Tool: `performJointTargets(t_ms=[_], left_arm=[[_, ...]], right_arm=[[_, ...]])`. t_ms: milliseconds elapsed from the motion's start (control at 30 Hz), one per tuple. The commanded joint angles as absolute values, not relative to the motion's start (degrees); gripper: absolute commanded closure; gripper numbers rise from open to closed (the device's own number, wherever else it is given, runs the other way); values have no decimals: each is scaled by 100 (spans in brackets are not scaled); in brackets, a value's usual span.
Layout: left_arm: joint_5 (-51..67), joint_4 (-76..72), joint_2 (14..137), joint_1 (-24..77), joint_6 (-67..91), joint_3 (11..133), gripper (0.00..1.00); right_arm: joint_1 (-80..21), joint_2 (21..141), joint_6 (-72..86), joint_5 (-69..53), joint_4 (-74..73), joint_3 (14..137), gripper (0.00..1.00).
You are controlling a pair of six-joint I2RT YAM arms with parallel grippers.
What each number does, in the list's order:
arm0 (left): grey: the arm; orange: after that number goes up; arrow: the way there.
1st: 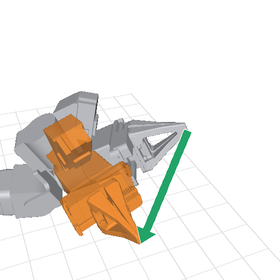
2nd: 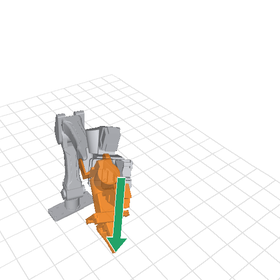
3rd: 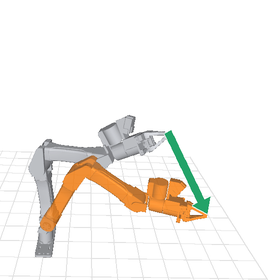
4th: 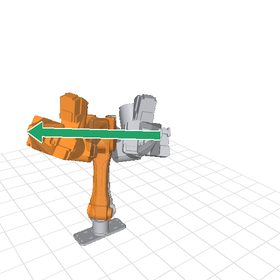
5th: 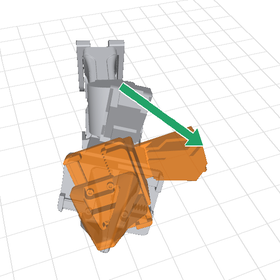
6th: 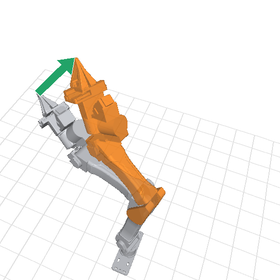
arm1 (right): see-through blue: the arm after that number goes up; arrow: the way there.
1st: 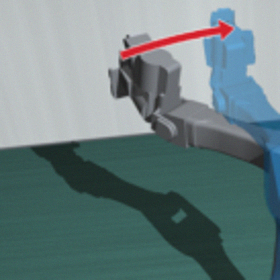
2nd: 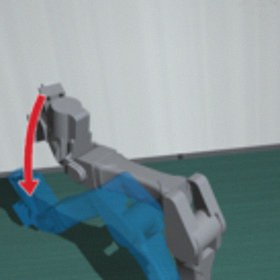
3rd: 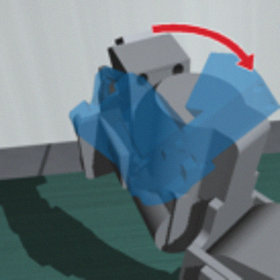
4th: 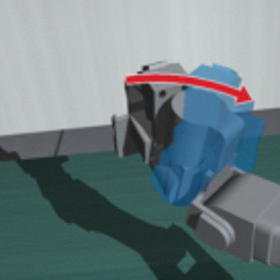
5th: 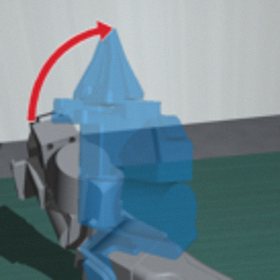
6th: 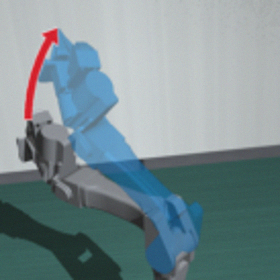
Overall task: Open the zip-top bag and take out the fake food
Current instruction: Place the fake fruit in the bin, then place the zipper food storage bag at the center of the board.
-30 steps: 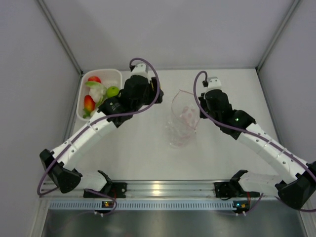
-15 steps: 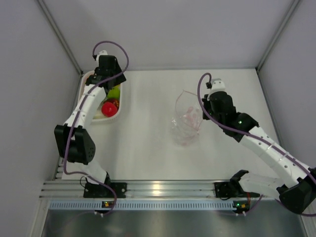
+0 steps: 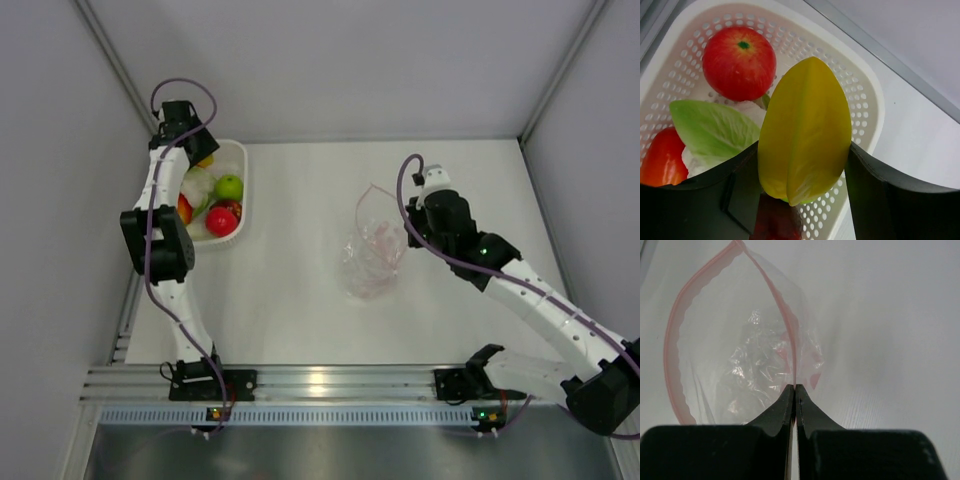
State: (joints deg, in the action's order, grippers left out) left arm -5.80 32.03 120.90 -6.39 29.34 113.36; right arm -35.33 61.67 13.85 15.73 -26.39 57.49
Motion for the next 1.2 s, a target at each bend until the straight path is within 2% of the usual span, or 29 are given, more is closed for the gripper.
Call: performJointTargets(t_ms=[0,33,133,167,267,400,600,733,933,1033,1167], left_arm=[[-633,3208,12295,-615,2716,11891,64],[-607,3295,12435,-624,2672,11979,48],[-597,3313,12516,-633,2593,12111,28],[-624,3313,12524,-633,2601,12111,13],[-624,3348,12498,-650,2628,12173,2],[-502,3515,12288,-659,2742,12296,2],[-159,3832,11499,-659,3076,12156,2],[333,3876,10742,-659,3129,11533,1],[465,3858,9388,-650,2953,10004,1],[641,3867,8659,-642,2848,9204,1],[423,3981,7789,-317,2541,8272,1]], right_arm=[[-3428,6056,1292,1406,-2391,5704,100],[-3419,6047,1275,1406,-2408,5713,100],[-3401,6047,1266,1406,-2417,5748,100],[-3393,6047,1266,1398,-2417,5757,100],[-3375,6091,1266,1389,-2461,5827,100],[-3296,6213,1196,1476,-2575,6002,100],[-2963,6433,958,2459,-3041,6468,100],[-2559,6530,765,3066,-3199,6811,100],[-2084,6855,449,3216,-3094,7286,100],[-2021,7153,212,3776,-2796,7418,100],[-2039,8170,44,3964,-2654,7881,100]])
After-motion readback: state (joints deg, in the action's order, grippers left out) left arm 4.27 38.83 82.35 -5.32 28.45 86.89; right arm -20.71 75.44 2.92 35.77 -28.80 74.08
